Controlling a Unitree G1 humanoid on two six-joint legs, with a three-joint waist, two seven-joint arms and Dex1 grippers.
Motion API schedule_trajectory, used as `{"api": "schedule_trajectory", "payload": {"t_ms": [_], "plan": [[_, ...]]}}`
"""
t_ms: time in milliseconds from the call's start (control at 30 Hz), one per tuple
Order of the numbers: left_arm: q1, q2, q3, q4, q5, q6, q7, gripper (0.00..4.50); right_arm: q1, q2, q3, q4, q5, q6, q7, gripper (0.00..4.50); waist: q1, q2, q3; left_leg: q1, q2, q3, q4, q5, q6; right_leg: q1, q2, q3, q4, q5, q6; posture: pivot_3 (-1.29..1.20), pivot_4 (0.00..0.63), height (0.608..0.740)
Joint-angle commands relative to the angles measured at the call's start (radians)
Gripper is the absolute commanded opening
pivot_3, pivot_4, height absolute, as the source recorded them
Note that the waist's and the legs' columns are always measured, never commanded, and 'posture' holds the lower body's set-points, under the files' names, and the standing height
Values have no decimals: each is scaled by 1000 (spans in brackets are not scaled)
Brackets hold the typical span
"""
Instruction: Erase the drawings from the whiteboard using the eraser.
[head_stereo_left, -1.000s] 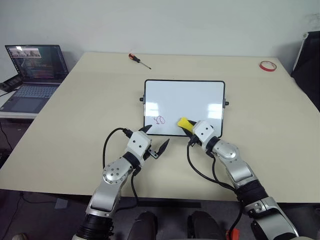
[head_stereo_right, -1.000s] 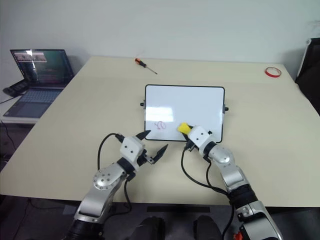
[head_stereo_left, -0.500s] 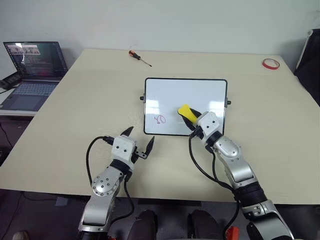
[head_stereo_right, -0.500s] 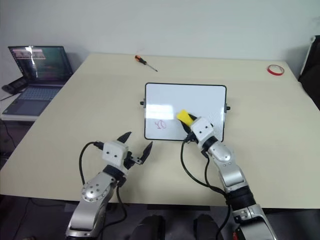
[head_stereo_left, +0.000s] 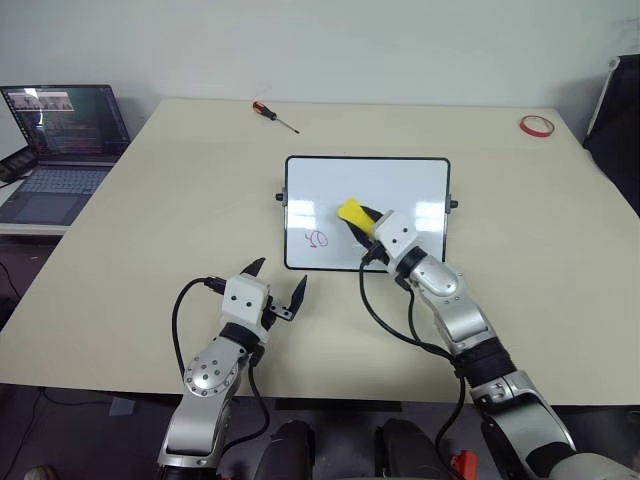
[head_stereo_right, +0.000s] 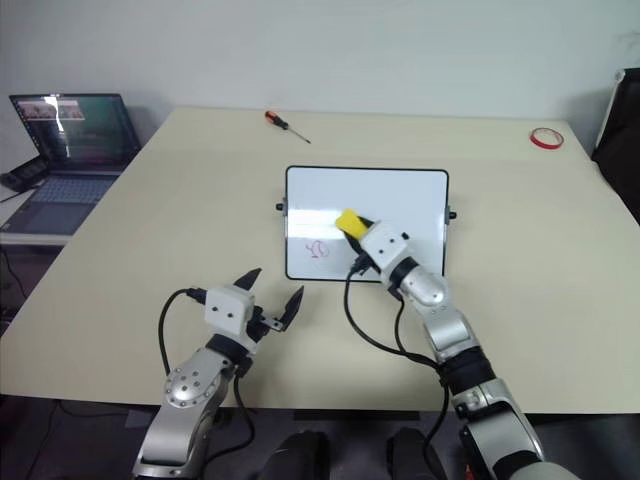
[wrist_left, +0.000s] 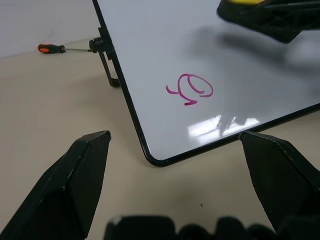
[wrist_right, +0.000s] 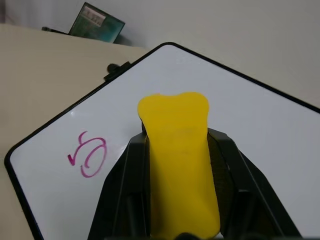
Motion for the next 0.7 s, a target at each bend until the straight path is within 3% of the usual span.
{"api": "schedule_trajectory", "payload": {"t_ms": [33, 367, 700], "plan": [[-9, 3, 17, -25, -7, -12, 7, 4500, -72, 38, 49, 81, -51, -60, -3, 1195, 0, 0, 0, 0, 0, 0, 0, 0, 0, 0, 0, 0, 0, 0, 0, 0, 150, 740], [51, 5, 38, -76, -2, -6, 19, 4500, -230, 122, 88, 350, -144, -54, -83, 1195, 1, 0, 0, 0, 0, 0, 0, 0, 0, 0, 0, 0, 0, 0, 0, 0, 150, 740], [63, -2, 26, -106, 5, 15, 28, 4500, -274, 107, 65, 447, -167, -55, -156, 1195, 1, 0, 0, 0, 0, 0, 0, 0, 0, 0, 0, 0, 1, 0, 0, 0, 150, 740]]}}
